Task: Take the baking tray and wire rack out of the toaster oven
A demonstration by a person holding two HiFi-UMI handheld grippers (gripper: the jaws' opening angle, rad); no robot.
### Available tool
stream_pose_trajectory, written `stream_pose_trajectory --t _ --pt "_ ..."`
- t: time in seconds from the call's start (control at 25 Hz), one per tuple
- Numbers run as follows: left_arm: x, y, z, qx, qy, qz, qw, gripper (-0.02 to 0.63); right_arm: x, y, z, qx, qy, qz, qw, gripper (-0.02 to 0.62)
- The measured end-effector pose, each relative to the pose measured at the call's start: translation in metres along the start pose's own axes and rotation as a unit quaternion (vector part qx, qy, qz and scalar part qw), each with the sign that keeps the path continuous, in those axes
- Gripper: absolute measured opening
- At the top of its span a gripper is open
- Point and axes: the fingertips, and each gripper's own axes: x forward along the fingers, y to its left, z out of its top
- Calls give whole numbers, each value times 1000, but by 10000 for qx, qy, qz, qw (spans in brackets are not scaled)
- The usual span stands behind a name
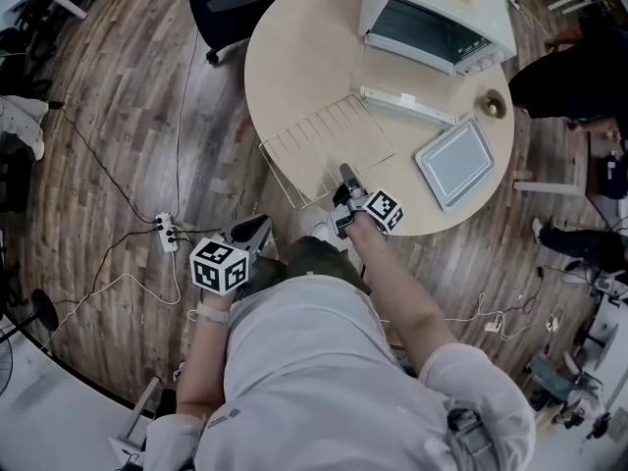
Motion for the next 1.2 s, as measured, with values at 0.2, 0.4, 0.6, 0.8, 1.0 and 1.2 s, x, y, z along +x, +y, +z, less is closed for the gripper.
stream_pose_trajectory --t 0.2,0.4,0.6,0.8,1.0,1.2 --pt "1 4 3 32 33 -76 10000 0 5 -7 12 -161 -105 -319 9993 18" --pt "3 7 6 42 79 -119 9999 0 11 -14 21 -663 -48 -777 9948 55" --pt "4 9 8 21 38 -121 9999 0 12 -26 28 -1166 39 -1297 9847 104" --pt "5 10 13 6 -5 -125 9999 0 13 -35 37 -1613 174 -1827 9697 150" --pt "5 8 12 16 -15 -136 9999 0 10 -41 43 -2153 425 -2321 9476 196" --pt "6 9 12 52 -12 -194 9998 0 5 -46 43 -2562 659 -2739 9246 219"
